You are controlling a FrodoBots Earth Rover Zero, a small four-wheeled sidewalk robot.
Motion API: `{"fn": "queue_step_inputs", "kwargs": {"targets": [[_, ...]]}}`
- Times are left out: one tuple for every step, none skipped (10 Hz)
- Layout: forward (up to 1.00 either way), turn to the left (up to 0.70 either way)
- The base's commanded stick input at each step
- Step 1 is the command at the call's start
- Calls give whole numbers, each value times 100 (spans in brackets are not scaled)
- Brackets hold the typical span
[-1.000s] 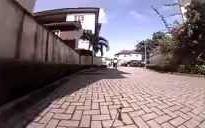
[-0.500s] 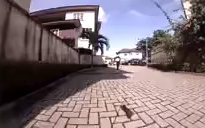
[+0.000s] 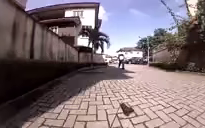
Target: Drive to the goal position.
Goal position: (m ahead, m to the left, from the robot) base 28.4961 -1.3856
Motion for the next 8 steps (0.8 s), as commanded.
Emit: {"fn": "queue_step_inputs", "kwargs": {"targets": [[69,3],[69,3],[69,3],[69,3],[69,3],[69,3],[69,3],[69,3]]}}
